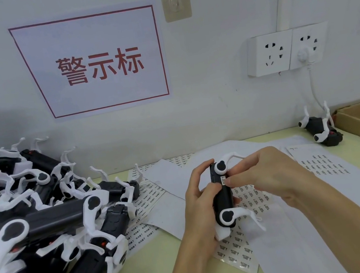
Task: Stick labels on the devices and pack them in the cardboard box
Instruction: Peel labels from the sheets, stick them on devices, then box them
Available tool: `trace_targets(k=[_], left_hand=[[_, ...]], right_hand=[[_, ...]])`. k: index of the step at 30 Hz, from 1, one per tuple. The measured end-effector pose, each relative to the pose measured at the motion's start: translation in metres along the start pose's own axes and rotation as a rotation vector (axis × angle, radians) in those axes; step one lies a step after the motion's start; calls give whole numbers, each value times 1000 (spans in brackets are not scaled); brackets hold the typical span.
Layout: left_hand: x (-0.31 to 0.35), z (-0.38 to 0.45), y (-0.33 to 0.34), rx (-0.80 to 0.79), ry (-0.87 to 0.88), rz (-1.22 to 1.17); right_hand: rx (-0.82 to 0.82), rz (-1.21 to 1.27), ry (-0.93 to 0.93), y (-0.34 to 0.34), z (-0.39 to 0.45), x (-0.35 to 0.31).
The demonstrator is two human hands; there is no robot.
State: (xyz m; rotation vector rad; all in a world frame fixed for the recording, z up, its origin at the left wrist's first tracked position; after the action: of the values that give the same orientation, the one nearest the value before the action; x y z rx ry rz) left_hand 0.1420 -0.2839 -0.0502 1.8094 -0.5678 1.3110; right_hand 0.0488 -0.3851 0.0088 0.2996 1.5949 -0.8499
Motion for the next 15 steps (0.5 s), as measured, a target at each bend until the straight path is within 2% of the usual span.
trace_targets(k=[11, 15], left_hand=[[0, 0, 1, -4, -1, 13], [0, -1, 0, -10, 9, 9]], right_hand=[[-45, -13, -10, -2, 0, 0], [-4, -36, -40, 1, 1, -2]])
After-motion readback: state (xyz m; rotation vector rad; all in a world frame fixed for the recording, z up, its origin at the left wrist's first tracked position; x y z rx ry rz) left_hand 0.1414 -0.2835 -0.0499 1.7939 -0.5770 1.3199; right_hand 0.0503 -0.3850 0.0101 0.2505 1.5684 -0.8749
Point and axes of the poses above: each hand's wrist, its own z-axis towards the middle knuckle, its own y-axis out of the palm, x = y × z, the point moved 6 cm from there along z, towards the middle knuckle, and after that the axes turned 11 degrees about -y, right-handed, at the moved point
